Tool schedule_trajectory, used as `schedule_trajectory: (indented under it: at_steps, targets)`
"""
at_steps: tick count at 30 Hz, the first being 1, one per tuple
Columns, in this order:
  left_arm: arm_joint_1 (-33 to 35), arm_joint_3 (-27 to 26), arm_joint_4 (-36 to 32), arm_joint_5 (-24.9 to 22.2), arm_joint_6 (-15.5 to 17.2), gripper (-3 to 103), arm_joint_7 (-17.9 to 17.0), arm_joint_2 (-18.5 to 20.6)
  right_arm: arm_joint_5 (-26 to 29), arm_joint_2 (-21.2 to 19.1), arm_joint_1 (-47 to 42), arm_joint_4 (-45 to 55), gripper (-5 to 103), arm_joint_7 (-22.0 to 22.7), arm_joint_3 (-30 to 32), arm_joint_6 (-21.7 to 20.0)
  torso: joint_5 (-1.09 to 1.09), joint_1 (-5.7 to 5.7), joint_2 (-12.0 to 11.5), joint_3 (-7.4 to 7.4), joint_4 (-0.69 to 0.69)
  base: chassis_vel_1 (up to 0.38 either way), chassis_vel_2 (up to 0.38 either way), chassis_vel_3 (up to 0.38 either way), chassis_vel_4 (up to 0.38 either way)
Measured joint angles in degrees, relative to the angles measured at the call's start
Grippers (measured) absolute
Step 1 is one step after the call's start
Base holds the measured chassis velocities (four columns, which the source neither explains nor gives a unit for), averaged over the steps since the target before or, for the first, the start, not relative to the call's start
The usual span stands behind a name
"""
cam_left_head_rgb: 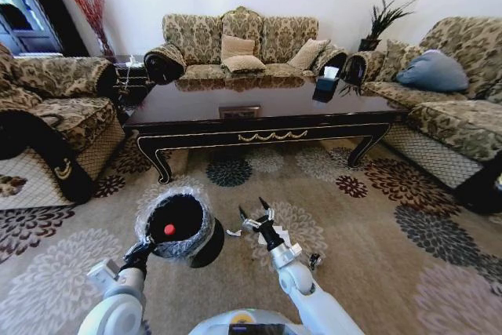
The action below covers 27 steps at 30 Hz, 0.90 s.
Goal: Move to the front of the table and pick up the trash from the floor, then place it into the trash bin.
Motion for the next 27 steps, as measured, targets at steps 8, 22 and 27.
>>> schedule_trajectory:
  at_steps: [8, 22, 27]
  targets:
    - [0.38, -2.82, -0.97, -2.49, 0.42, 4, -0.35, 1.33, 13.03, -0.48, 1.11, -0.01, 100, 23.36, 2.81, -17.66, 0.00, 0.00, 0.00, 0.00, 0.01, 0.000, 0.000, 0.000, 0.000]
    - [1.08, -2.00, -1.58, -2.21, 0.60, 4, -0.51, 1.01, 22.54, 0.27, 2.25, -6.71, 100, 39.81, 7.21, -31.47, 0.01, 0.00, 0.00, 0.00, 0.00, 0.000, 0.000, 0.000, 0.000]
    - [1.55, -2.02, -1.81, -2.04, 0.60, 4, -0.51, 1.02, 23.02, 0.24, 2.73, -9.55, 100, 39.77, 8.00, -31.87, 0.00, 0.00, 0.00, 0.00, 0.00, 0.000, 0.000, 0.000, 0.000]
